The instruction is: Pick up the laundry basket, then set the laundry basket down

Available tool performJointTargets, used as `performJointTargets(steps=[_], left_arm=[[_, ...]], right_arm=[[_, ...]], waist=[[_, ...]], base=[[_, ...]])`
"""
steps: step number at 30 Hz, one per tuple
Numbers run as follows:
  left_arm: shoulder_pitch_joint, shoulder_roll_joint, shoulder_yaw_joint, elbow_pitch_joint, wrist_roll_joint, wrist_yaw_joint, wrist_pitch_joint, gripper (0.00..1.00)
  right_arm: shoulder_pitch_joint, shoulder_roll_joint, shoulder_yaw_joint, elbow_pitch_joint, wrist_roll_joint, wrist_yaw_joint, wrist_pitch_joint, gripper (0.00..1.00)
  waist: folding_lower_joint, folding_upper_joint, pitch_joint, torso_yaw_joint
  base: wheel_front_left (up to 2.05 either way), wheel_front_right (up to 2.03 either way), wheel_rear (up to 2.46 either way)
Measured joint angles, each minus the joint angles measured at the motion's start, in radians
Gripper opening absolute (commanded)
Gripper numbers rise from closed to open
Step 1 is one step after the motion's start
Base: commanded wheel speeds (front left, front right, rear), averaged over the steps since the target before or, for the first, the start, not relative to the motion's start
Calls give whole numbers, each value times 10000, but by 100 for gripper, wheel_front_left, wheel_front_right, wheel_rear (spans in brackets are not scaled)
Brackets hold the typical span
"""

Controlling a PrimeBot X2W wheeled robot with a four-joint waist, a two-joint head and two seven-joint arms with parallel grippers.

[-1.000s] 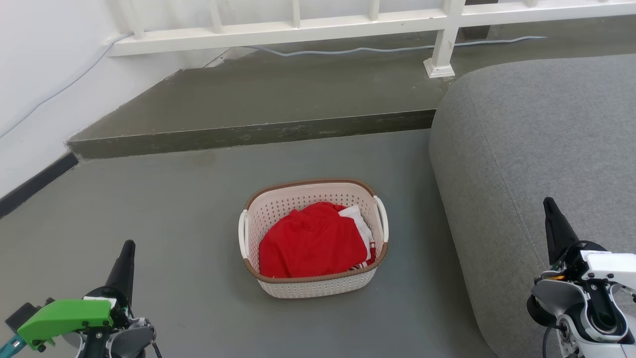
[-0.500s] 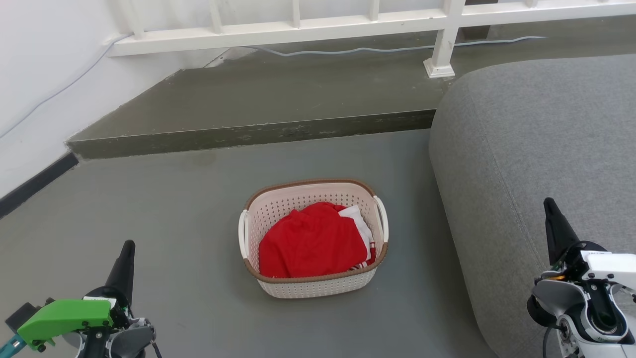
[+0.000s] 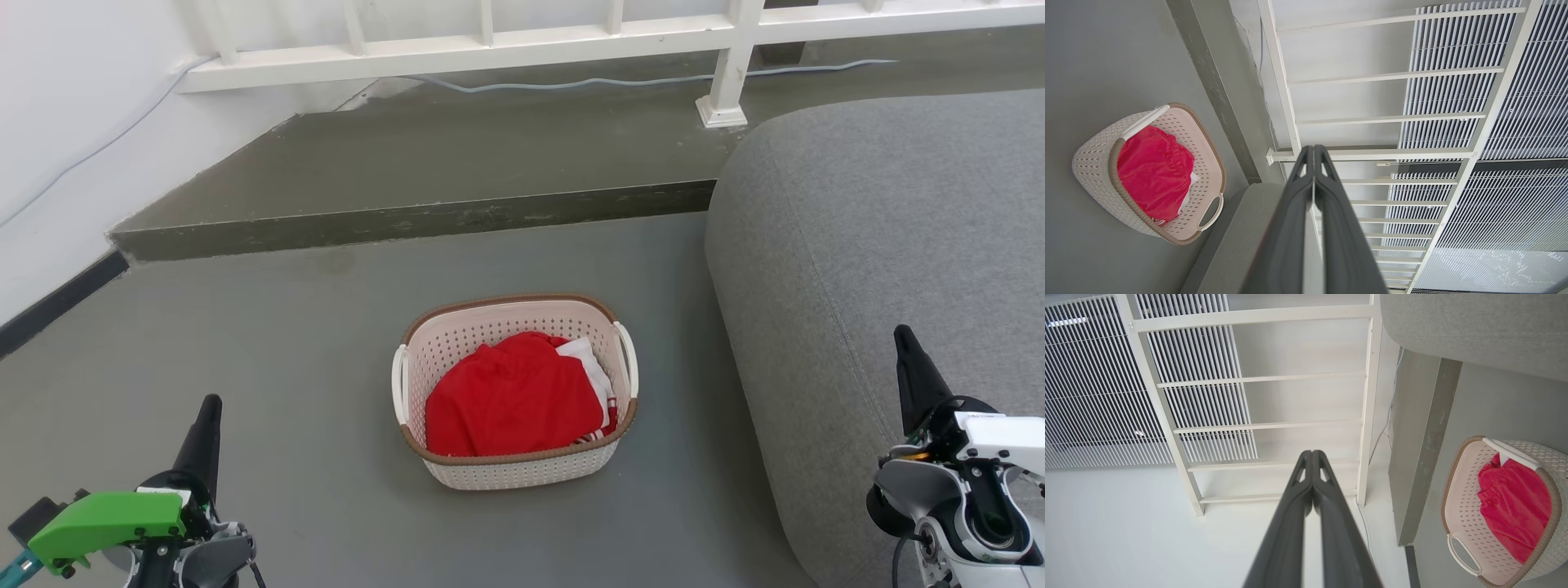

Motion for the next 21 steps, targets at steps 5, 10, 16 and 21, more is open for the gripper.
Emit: performJointTargets(steps=[5,10,16,21], left_arm=[[0,0,4,0,-2,0,0,0],[0,0,4,0,0,0,0,0],[0,0,6,0,0,0,0,0],[0,0,6,-2,0,0,0,0]], right_arm=[[-1,2,-8,12,-2,0,8,0],[-2,6,-13,17,-2,0,10,0],[-3,10,-19,25,-8,0,10,0],[-3,12,-23,27,-10,2,10,0]], waist=[[0,0,0,0],[0,0,0,0],[0,0,0,0],[0,0,0,0]], base=[[0,0,0],[0,0,0],[0,0,0],[0,0,0]])
